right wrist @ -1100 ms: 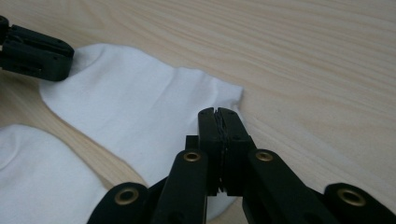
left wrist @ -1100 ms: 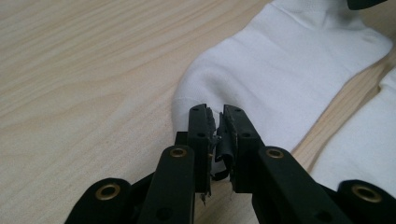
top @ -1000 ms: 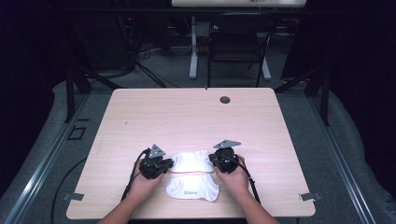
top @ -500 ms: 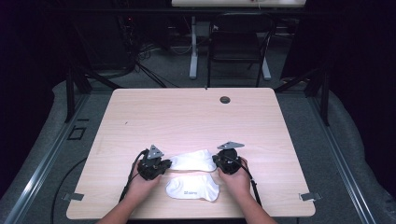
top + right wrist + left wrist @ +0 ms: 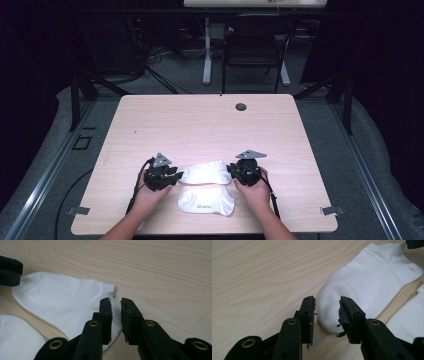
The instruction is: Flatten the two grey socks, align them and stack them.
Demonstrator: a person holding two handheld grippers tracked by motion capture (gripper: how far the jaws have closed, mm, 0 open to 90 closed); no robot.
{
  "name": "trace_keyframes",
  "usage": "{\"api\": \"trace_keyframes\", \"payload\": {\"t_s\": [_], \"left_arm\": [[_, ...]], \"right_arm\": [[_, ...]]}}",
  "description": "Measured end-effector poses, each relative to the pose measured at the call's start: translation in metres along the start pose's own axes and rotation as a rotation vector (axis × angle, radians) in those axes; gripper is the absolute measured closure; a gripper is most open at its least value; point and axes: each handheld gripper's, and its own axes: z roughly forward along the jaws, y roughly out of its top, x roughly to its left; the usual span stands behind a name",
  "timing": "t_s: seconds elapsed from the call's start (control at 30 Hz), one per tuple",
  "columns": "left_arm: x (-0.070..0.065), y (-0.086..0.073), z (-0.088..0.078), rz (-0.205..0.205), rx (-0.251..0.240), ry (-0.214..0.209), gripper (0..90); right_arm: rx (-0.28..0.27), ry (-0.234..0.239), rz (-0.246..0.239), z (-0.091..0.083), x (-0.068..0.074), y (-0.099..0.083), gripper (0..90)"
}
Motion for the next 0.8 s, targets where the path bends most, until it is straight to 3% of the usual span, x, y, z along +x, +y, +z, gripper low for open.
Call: {"api": "trace_keyframes", "payload": {"t_s": [0.17, 0.3, 0.33, 0.4, 0.6, 0.8], "left_arm": [[0.002, -0.001, 0.003, -0.006, 0.025, 0.007, 60.1], [-0.001, -0.005, 0.006, 0.001, 0.040, 0.015, 60.1], [-0.002, -0.006, 0.008, 0.013, 0.027, 0.023, 60.2], [-0.003, -0.006, 0.008, 0.021, 0.027, 0.027, 63.5], [-0.007, -0.004, 0.009, 0.036, 0.045, 0.015, 77.4], [-0.011, -0.001, 0.010, 0.056, 0.062, 0.017, 86.0]], "right_arm": [[0.018, -0.007, 0.019, 0.007, -0.006, -0.003, 66.6], [0.037, -0.002, 0.025, 0.012, -0.008, -0.003, 65.7], [0.044, -0.021, -0.001, 0.015, -0.008, -0.004, 66.2], [0.051, -0.019, -0.001, 0.015, -0.008, -0.004, 67.1], [0.066, 0.011, -0.018, 0.015, -0.004, -0.004, 83.6], [0.067, 0.027, -0.009, 0.016, -0.006, -0.003, 86.8]]}}
